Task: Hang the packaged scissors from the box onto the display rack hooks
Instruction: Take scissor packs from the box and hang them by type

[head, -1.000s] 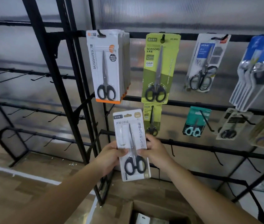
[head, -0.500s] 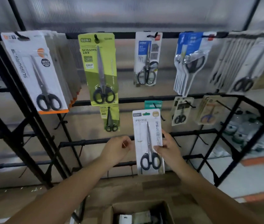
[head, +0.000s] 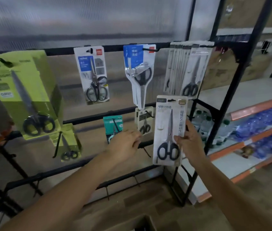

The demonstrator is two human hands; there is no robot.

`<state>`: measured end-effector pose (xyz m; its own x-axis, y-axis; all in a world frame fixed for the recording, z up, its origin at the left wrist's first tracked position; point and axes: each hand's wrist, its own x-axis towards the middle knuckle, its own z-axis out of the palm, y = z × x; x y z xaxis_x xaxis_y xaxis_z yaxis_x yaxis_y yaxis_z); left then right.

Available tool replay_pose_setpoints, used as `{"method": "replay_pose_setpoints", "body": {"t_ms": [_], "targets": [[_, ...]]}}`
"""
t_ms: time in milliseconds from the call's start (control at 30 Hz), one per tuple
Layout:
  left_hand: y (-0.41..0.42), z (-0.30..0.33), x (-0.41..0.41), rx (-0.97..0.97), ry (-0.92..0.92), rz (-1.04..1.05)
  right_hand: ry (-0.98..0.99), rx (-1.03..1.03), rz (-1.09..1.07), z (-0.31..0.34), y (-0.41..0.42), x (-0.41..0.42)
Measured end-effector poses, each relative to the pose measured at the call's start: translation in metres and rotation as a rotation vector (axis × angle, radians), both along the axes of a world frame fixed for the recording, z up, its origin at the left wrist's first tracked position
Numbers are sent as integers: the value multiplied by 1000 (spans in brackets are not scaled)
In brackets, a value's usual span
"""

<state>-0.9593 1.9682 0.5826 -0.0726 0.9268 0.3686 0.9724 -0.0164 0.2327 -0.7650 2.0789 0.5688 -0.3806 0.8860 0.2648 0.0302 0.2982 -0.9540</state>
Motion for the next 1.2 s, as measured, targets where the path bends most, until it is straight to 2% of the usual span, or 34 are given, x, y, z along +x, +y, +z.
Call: {"method": "replay_pose_setpoints", "body": {"t_ms": [133,233,367,467,700,900,1033,1200], "targets": [[36,20,17,41,38,21,22,96,-57,22,27,20],[57,34,28,26,38,36,81,82,-116,36,48,31],[83,60,40,37,49,5,113,198,-235,74,83,45],[103,82,47,59,63,11,112,232,-246,105,111,54],[137,99,73,105,18,-23,-103,307,-231,137,146,60],[160,94,85,30,15,-2,-172,241,-189,134,164,72],[172,93,89,29,-9,38,-215,271,-150,134,176,65],[186,92,88,54,-91,107,-456,342,-137,136,192,44]]}}
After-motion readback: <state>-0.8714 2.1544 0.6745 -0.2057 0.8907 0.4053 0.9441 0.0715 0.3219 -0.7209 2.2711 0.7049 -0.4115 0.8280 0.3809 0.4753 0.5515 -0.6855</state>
